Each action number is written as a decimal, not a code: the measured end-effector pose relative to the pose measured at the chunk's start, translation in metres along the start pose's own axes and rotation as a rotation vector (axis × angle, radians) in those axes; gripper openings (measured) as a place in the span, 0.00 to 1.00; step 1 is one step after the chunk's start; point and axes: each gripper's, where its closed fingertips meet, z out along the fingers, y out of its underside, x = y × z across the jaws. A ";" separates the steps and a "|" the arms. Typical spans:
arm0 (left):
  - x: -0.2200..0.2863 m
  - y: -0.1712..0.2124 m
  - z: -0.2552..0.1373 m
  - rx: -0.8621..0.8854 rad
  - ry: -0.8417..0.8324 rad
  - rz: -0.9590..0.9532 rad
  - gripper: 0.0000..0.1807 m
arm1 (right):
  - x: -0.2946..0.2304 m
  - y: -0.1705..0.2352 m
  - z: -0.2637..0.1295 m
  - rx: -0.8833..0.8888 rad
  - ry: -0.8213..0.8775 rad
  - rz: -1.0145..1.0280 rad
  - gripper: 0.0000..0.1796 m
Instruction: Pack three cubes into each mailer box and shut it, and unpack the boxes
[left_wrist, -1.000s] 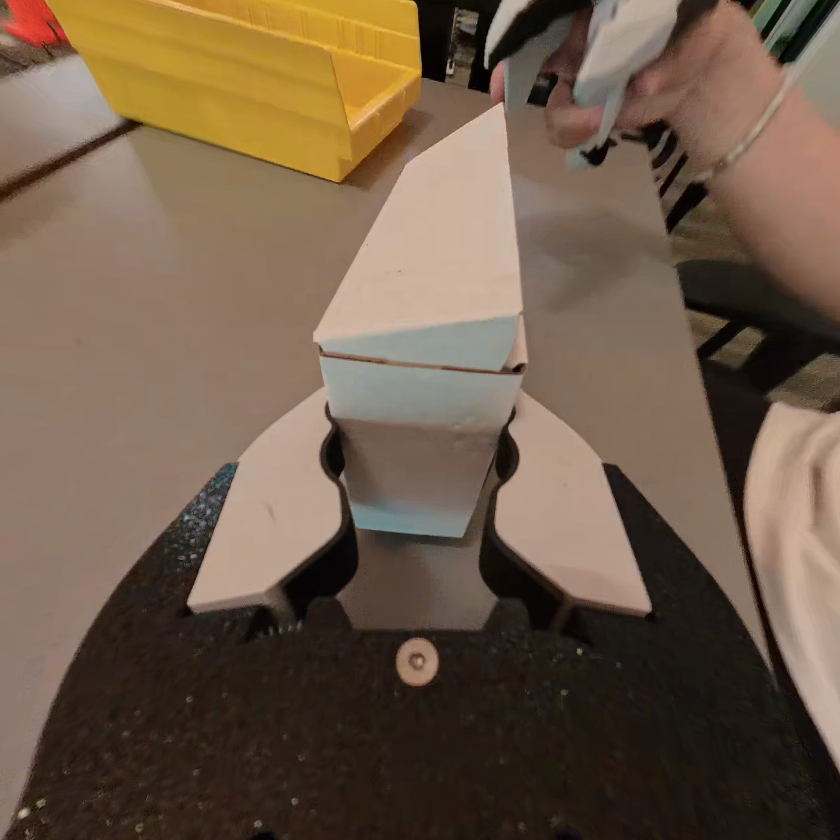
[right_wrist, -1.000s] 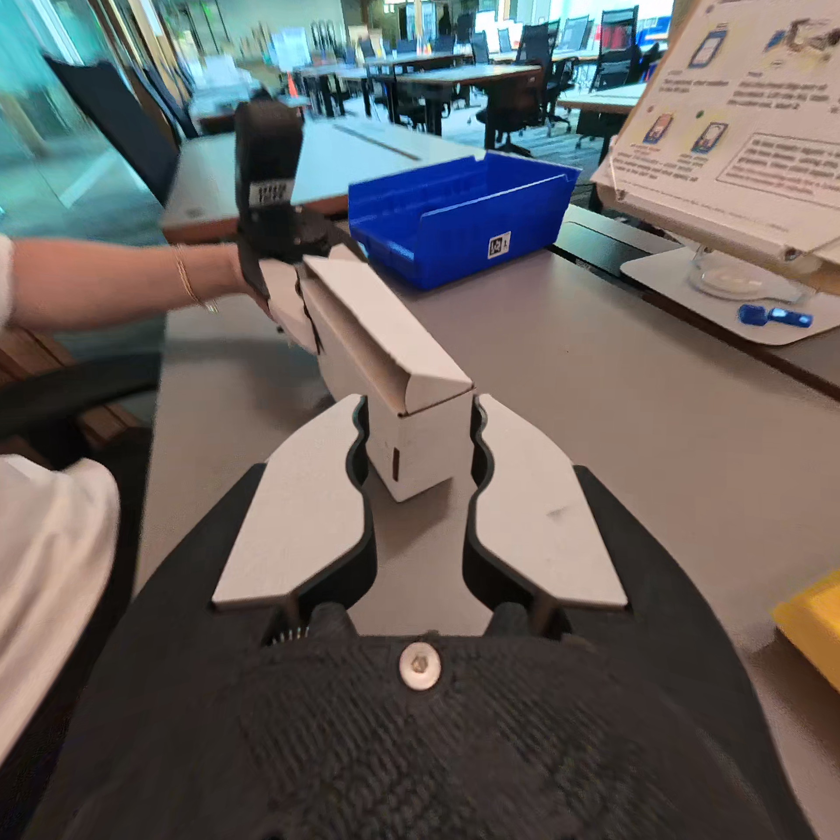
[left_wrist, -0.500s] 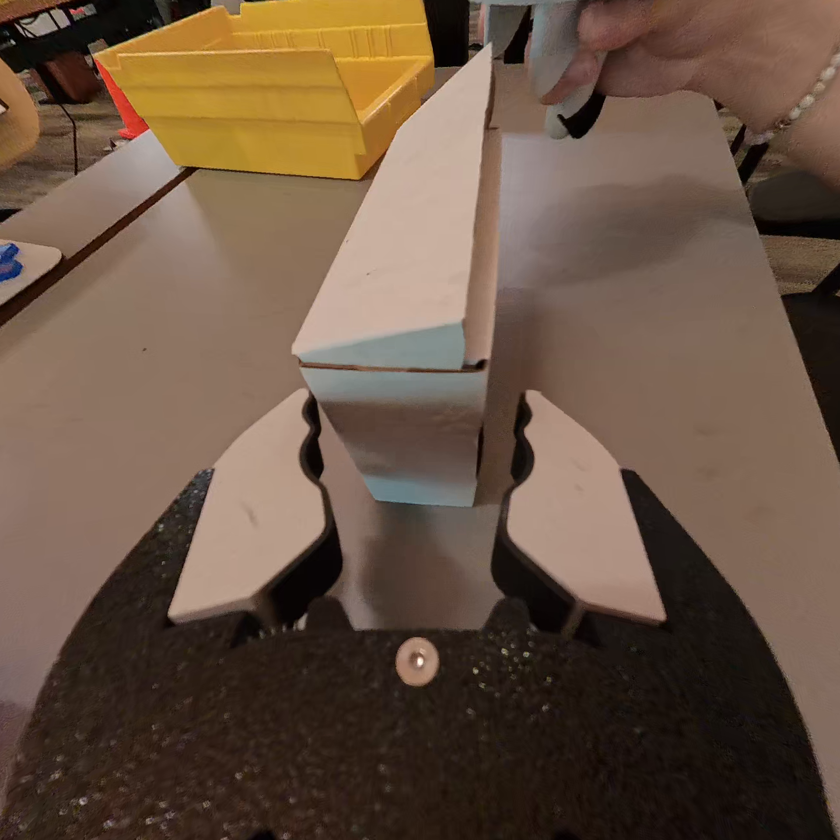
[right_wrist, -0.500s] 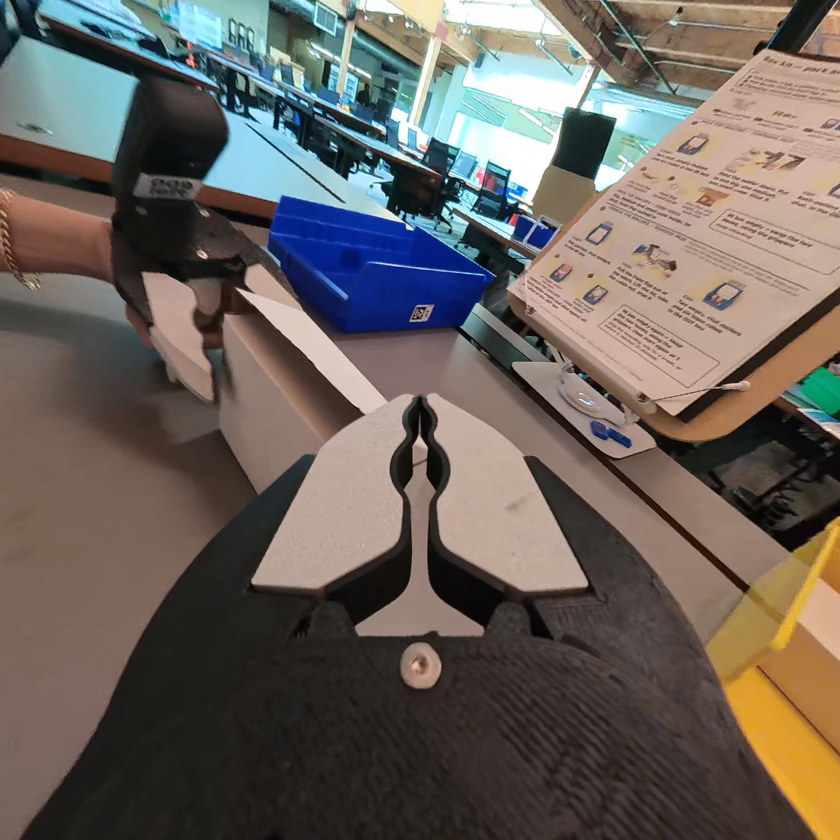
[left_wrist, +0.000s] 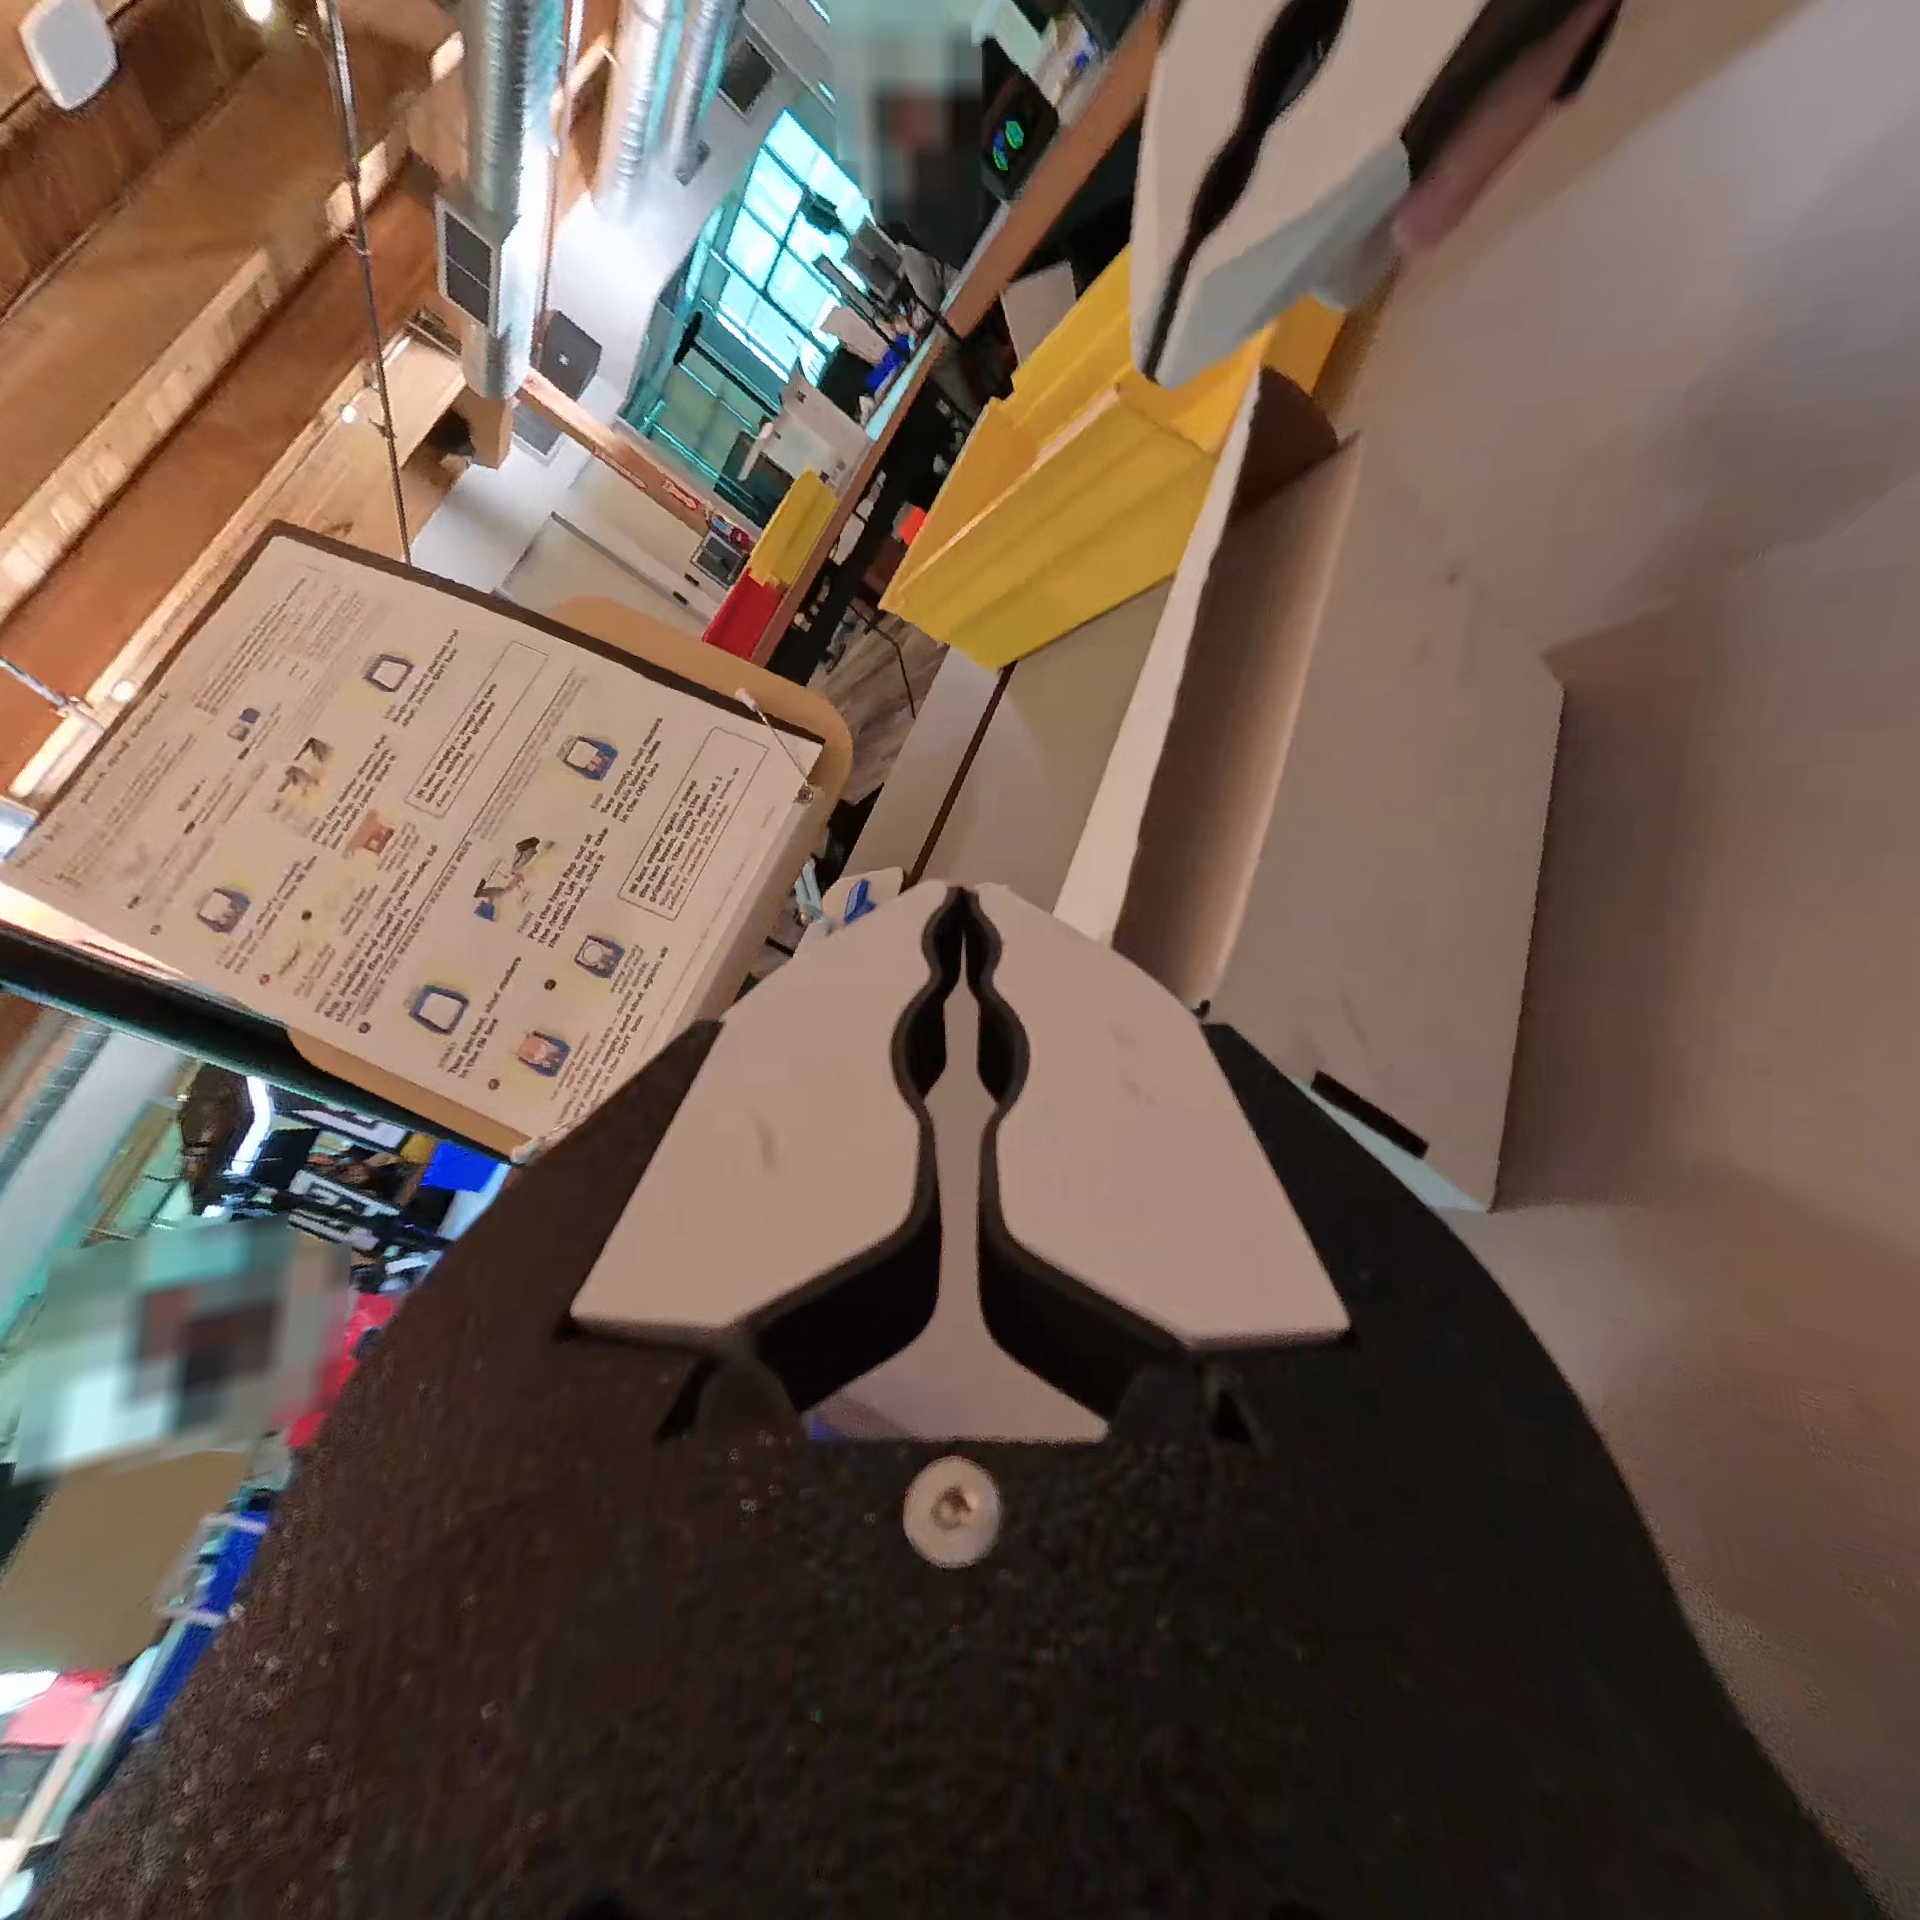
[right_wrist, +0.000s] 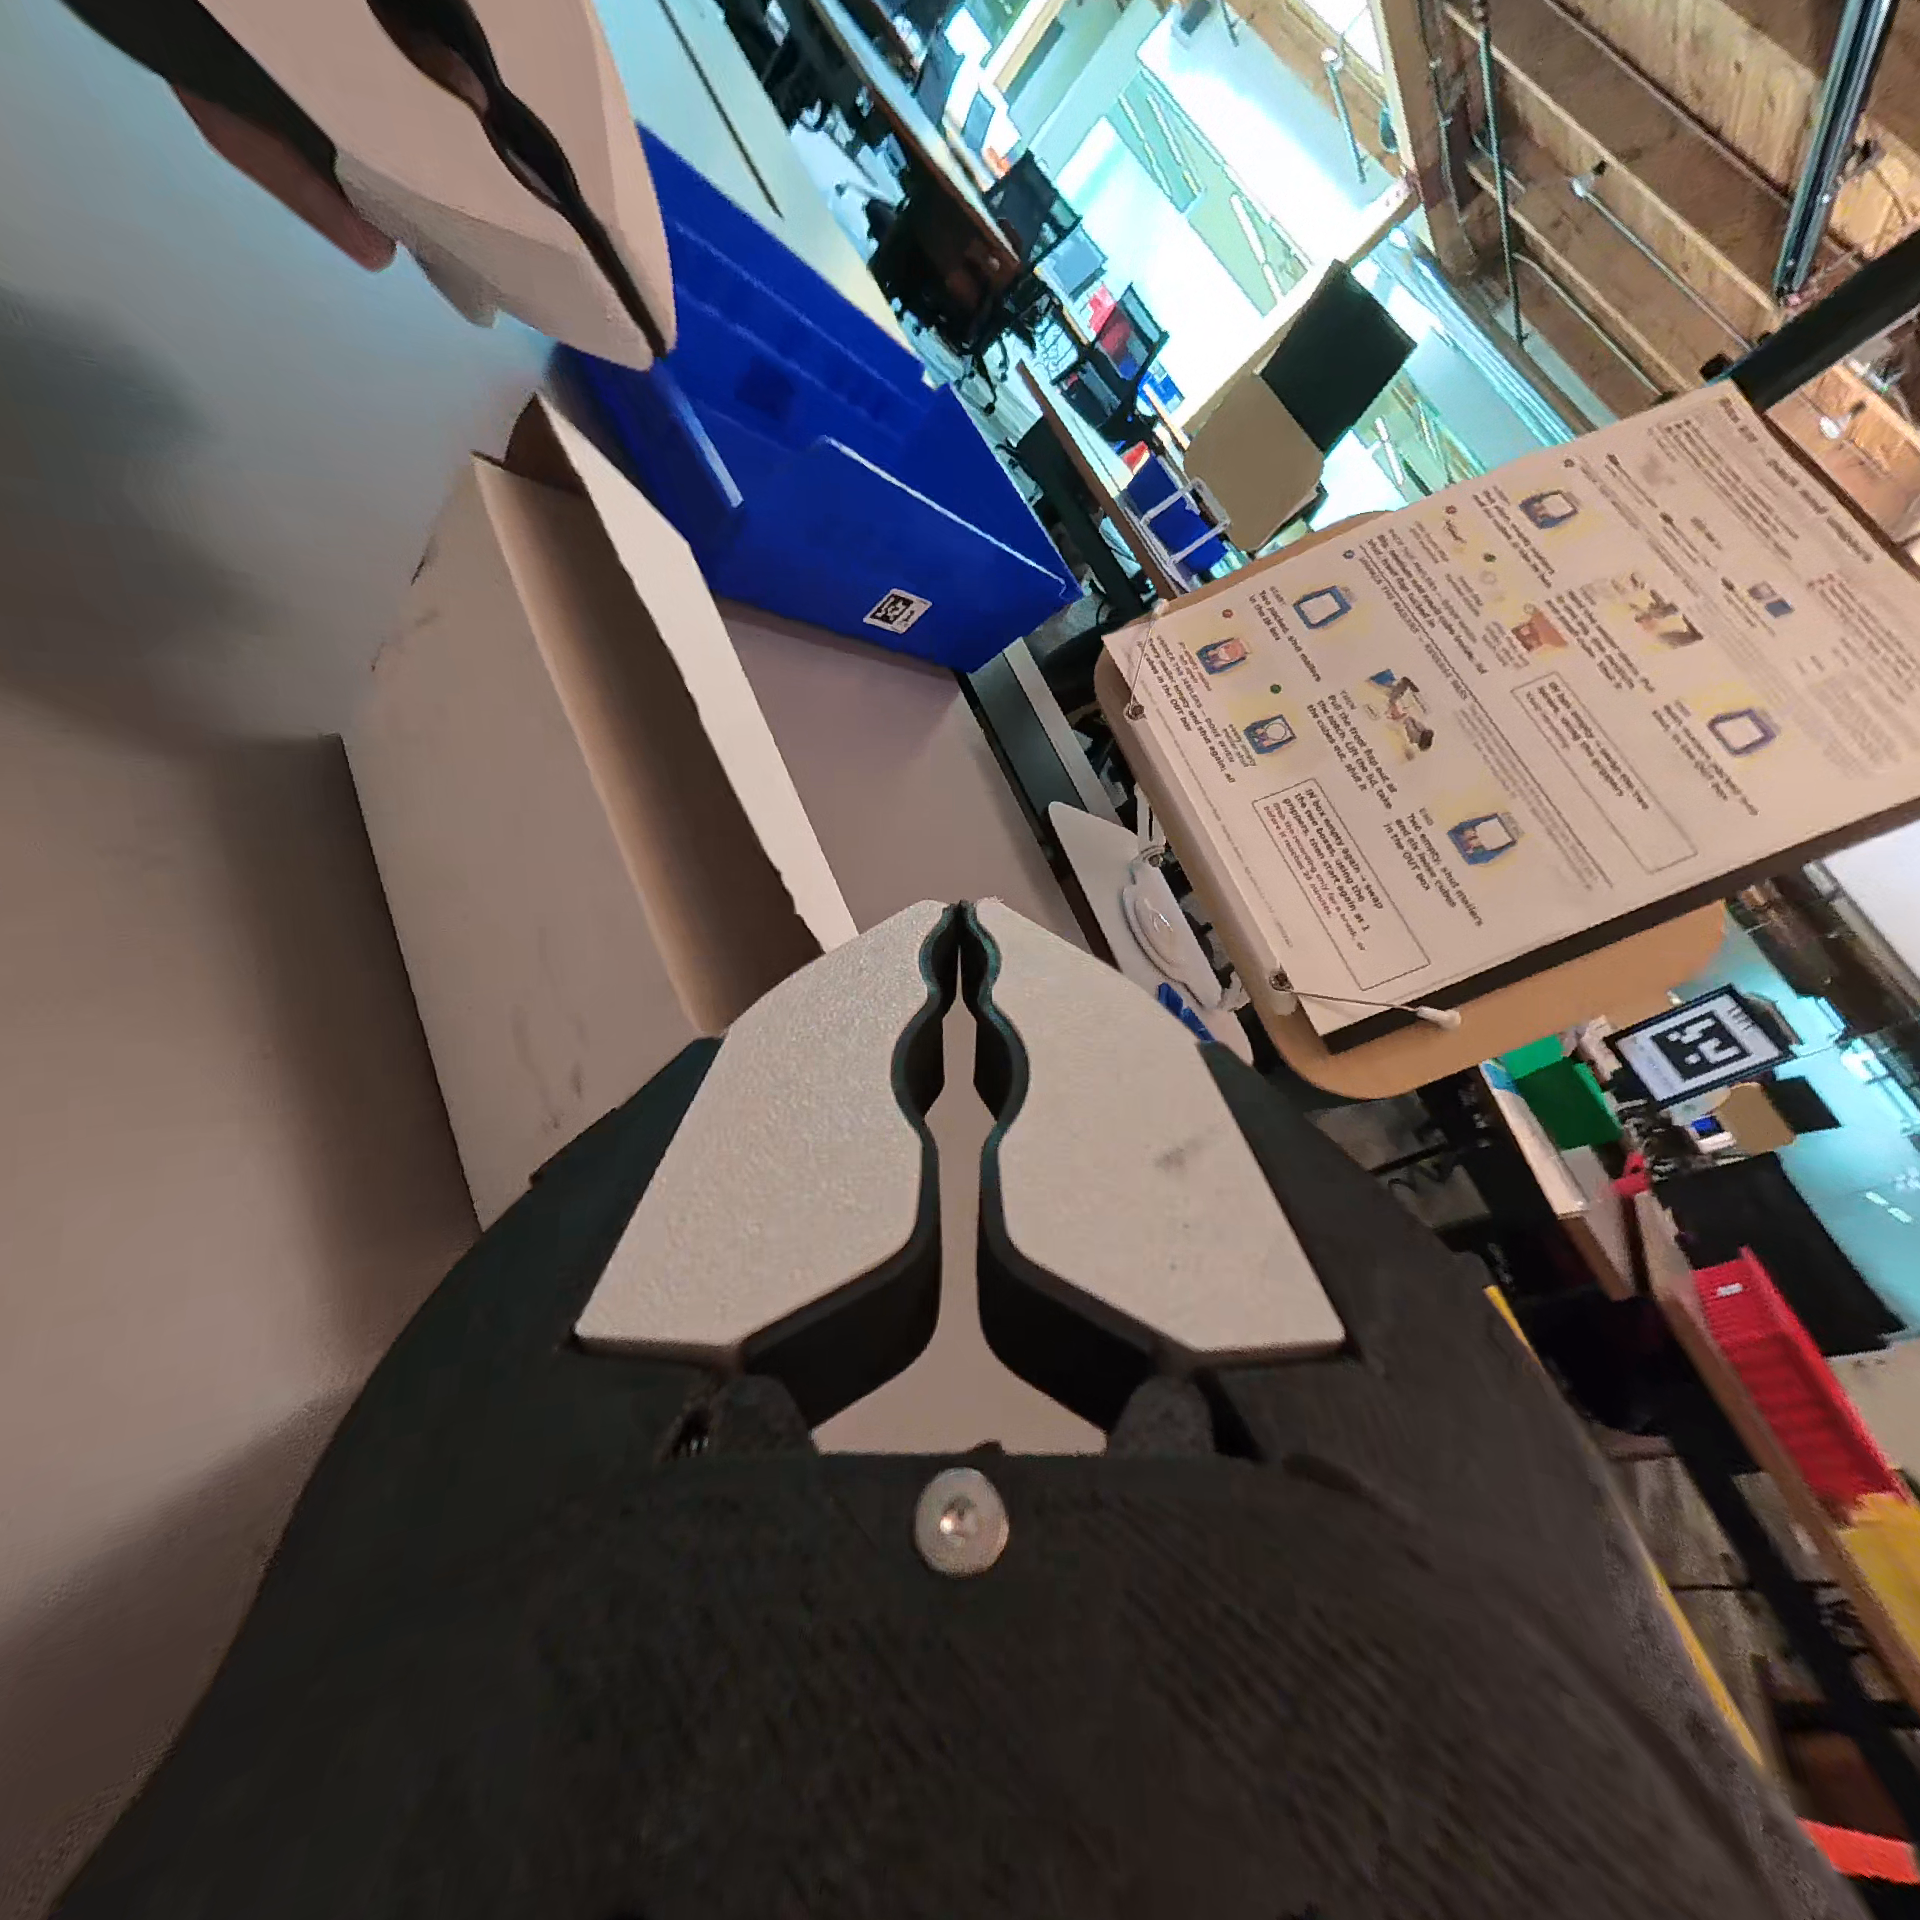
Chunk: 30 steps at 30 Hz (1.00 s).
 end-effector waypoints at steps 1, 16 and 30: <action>0.001 0.002 0.002 -0.017 0.002 0.034 0.00 | -0.001 0.000 0.001 -0.016 -0.005 -0.030 0.00; 0.025 0.016 0.006 -0.141 0.102 0.248 0.00 | -0.027 0.020 0.002 -0.197 -0.063 -0.232 0.00; -0.006 0.017 -0.007 -0.151 -0.179 0.021 0.04 | -0.024 0.012 -0.005 -0.237 -0.189 0.006 0.08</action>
